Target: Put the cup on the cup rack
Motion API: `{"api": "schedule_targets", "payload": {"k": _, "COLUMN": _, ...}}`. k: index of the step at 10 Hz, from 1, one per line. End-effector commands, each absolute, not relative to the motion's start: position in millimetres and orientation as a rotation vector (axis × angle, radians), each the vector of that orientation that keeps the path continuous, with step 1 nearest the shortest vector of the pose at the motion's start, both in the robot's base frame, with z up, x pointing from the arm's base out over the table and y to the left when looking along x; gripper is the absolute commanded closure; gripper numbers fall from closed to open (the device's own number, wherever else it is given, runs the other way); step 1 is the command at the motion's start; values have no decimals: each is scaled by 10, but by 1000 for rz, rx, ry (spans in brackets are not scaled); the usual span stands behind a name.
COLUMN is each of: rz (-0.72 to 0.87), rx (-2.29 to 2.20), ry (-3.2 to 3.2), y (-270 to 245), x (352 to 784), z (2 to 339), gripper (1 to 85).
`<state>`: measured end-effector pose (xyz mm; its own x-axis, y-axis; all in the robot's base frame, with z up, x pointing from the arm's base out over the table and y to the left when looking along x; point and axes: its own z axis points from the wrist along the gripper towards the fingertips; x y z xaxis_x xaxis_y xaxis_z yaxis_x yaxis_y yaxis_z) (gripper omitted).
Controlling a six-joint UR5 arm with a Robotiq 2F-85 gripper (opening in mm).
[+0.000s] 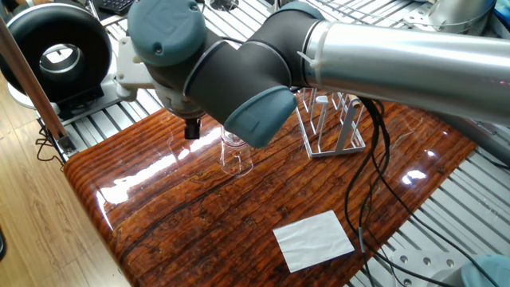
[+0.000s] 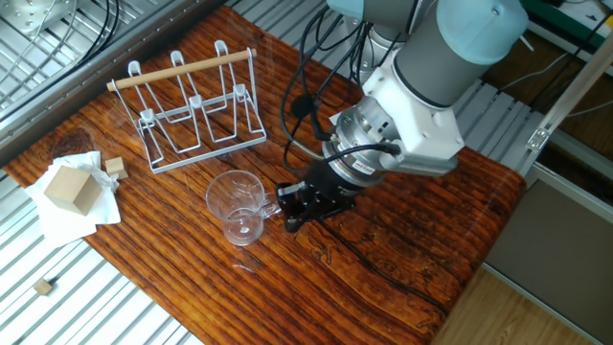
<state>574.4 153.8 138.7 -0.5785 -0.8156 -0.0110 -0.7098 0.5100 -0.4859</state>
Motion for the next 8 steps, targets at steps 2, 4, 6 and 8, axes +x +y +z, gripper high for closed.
{"api": "schedule_targets", "payload": {"k": 2, "rz": -631, "rx": -1403, "ry": 2481, "y": 1536, "x": 5693, "z": 1327, "gripper": 843}}
{"api": "schedule_targets", "payload": {"k": 4, "rz": -551, "rx": -1518, "ry": 2444, "y": 1673, "x": 5611, "z": 1261, "gripper": 843}}
{"api": "schedule_targets", "payload": {"k": 6, "rz": -570, "rx": -1558, "ry": 2428, "y": 1641, "x": 5597, "z": 1259, "gripper": 843}}
{"api": "schedule_targets", "payload": {"k": 8, "rz": -599, "rx": -1651, "ry": 2406, "y": 1578, "x": 5550, "z": 1262, "gripper": 843}}
